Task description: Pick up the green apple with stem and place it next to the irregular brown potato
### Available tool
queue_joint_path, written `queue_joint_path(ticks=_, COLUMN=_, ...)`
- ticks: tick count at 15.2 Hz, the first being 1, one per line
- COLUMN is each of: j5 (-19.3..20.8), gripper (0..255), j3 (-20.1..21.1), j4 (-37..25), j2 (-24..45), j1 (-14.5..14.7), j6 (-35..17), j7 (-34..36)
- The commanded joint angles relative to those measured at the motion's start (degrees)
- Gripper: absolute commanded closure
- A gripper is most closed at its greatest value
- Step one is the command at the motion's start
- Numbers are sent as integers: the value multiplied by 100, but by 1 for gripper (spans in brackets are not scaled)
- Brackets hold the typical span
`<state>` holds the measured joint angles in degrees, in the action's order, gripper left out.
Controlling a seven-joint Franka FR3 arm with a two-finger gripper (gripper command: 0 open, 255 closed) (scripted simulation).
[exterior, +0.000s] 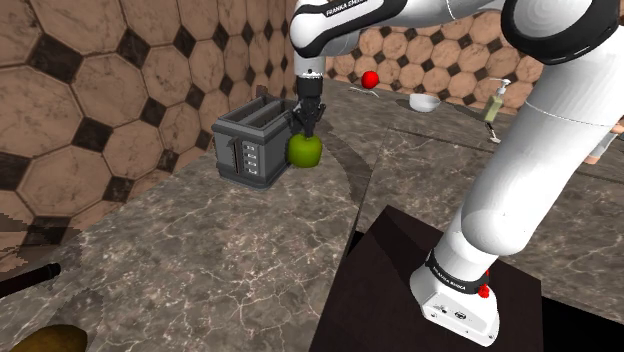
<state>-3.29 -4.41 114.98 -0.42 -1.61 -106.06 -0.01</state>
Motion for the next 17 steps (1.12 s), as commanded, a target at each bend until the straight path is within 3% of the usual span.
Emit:
queue_joint_path(ticks=1, j5=6, gripper=255, j3=-4, j4=-120, j2=-35, j1=-4, j6=156, j7=4)
queue_joint_path(ticks=17, j5=26, gripper=255, j3=-6, j4=-1208, j2=-162, j1=-6, j6=1369, j7=69)
